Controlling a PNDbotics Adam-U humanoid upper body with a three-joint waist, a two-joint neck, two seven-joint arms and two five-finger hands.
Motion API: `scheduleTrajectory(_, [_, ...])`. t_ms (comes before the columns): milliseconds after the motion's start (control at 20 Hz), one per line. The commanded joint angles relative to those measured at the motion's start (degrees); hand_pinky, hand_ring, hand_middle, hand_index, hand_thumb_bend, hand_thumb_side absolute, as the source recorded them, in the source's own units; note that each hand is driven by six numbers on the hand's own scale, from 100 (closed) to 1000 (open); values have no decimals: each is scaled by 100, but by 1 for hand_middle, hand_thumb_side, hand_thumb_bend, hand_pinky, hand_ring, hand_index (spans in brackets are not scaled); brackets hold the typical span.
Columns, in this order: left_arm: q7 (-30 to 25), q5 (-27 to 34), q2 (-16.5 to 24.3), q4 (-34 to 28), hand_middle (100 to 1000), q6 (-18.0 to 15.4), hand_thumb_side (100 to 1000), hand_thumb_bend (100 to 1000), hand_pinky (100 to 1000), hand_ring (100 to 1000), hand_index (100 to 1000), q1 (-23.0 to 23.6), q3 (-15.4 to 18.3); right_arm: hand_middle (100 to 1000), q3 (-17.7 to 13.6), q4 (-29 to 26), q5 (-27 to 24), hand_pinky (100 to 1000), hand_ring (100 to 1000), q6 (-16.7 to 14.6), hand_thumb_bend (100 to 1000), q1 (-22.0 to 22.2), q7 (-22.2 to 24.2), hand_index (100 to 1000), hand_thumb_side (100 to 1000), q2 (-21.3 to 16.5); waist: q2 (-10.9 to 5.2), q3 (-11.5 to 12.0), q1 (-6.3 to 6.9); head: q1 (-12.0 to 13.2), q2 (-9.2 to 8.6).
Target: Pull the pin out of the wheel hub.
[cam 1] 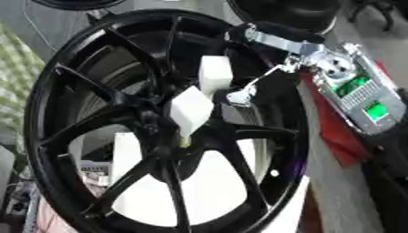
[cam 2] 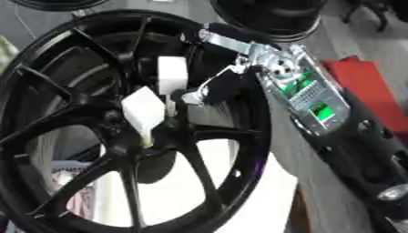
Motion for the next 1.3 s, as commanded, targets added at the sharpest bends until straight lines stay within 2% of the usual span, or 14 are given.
scheduleTrajectory(50, [-17, -21, 56, -117, 531, -8, 785, 100, 712, 641, 666, -57, -4, 627, -55, -55, -33, 993, 889, 0, 384, -54, -28, 767, 168, -81, -86, 8, 36, -36, -94])
scheduleTrajectory(700, [-55, -46, 62, -117, 536, 28, 786, 100, 715, 646, 668, -62, 1, 491, -110, -246, -468, 975, 851, 211, 302, -29, -125, 683, 166, -131, -92, 19, 20, -42, -68])
scheduleTrajectory(1050, [-84, -61, 66, -117, 539, 50, 786, 100, 717, 649, 670, -60, 2, 448, -167, -419, -840, 964, 832, 391, 240, -38, -227, 642, 172, -178, -129, 13, 12, -48, -79])
scheduleTrajectory(1300, [-109, -66, 68, -117, 540, 54, 784, 100, 717, 650, 671, -58, 2, 420, -230, -533, -1100, 955, 820, 525, 203, -67, -311, 614, 138, -238, -167, 16, 12, -70, -92])
